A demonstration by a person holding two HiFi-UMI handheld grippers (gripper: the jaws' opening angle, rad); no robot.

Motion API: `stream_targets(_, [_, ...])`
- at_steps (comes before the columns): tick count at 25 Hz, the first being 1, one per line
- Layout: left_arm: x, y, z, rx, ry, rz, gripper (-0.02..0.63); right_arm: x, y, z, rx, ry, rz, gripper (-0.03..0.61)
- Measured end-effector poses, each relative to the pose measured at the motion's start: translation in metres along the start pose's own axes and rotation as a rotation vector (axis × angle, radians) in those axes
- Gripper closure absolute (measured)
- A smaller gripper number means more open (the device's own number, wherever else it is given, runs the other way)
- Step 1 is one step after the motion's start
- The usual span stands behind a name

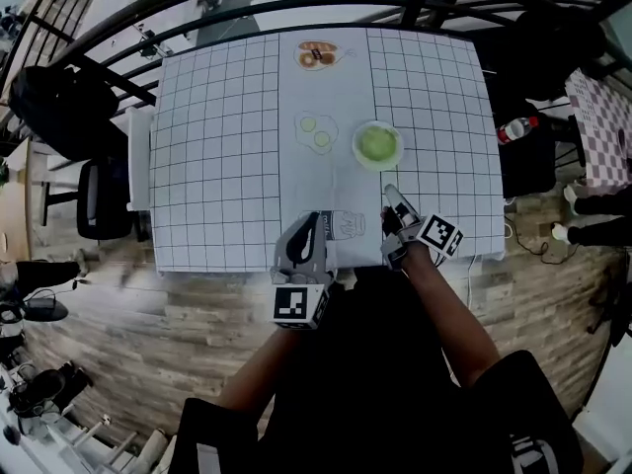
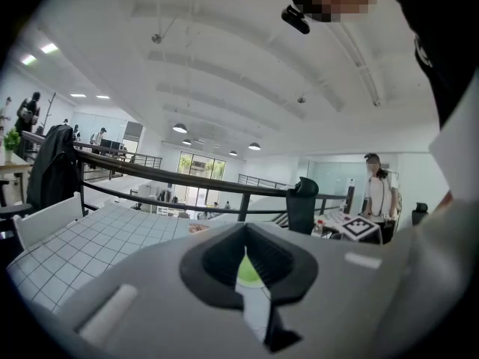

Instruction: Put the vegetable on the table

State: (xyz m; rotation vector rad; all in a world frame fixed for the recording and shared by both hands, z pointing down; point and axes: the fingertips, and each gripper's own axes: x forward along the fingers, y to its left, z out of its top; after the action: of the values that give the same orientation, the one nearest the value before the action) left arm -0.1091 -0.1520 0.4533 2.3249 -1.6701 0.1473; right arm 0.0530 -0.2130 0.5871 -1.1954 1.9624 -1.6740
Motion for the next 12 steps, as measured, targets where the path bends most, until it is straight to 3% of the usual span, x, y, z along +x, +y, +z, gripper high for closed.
stream_targets(3, [-0.014,-0.001,0.005,0.001,-0.022,-0.017,0.606,-0.014,0.023,-0.008,-0.076,-0.049,-0.003,0.58])
stream_targets(6, [-0.027,-0.001,0.011,-0.007,-0.03,-0.027,0.606,-0.034,0.038,-0.011,-0.226,-0.127,-0.064,0.58])
stream_targets(12, [-0.051,-0.003,0.01,-0.039,-0.07,-0.07,0.606,-0.065,0.068,-0.028,-0.423,-0.139,-0.125,0.58])
